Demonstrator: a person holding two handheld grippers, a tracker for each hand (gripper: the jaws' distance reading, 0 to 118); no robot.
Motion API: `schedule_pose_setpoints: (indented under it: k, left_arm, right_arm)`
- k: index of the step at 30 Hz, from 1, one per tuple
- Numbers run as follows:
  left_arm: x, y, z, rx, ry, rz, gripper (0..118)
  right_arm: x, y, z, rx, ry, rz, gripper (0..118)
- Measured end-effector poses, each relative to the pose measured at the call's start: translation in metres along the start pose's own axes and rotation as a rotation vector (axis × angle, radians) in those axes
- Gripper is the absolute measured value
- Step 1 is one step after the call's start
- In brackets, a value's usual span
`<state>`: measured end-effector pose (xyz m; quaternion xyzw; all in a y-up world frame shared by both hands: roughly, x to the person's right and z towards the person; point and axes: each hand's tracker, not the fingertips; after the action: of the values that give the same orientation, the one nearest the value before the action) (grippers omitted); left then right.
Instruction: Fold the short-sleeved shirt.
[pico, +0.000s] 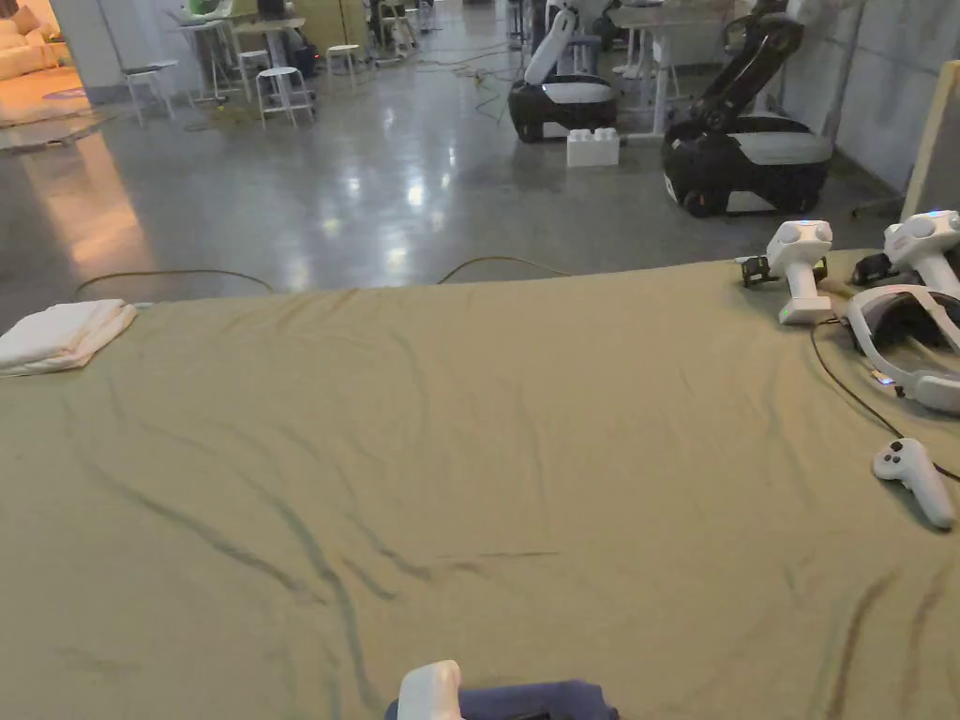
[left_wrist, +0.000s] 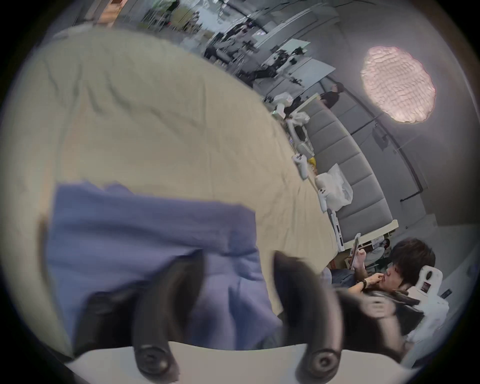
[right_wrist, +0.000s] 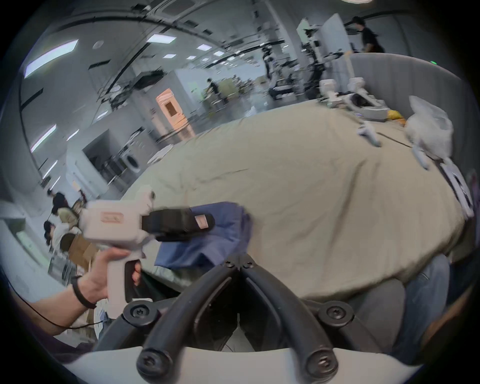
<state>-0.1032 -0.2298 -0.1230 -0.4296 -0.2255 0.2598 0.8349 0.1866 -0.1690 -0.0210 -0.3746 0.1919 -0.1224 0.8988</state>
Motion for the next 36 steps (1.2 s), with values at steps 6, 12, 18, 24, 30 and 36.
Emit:
schedule_pose_setpoints:
  k: [6,12,18,24,30,36]
  left_arm:
    - [-0.038,0.006,0.093,0.175,0.039,0.117,91]
    - [-0.085,-0.010,0.114,0.201,0.097,0.249,91]
    - [-0.107,-0.010,0.064,0.119,-0.014,0.336,91]
    - [-0.105,-0.020,0.007,-0.008,-0.040,0.368,64]
    - [-0.101,-0.020,0.013,0.041,-0.010,0.386,36]
    - [-0.131,0.019,0.118,0.184,-0.010,0.355,35]
  right_arm:
    - [-0.014,0.037,-0.109,-0.144,0.033,0.092,0]
    - [-0.005,0.020,-0.217,-0.401,-0.116,0.167,0]
    - [-0.007,0.023,-0.204,-0.390,-0.133,0.164,0]
    - [-0.004,0.022,-0.202,-0.375,-0.127,0.126,0]
    - [-0.001,0.022,-0.195,-0.345,-0.107,0.082,0]
    - [0.023,0.033,-0.113,-0.087,0.134,-0.195,0]
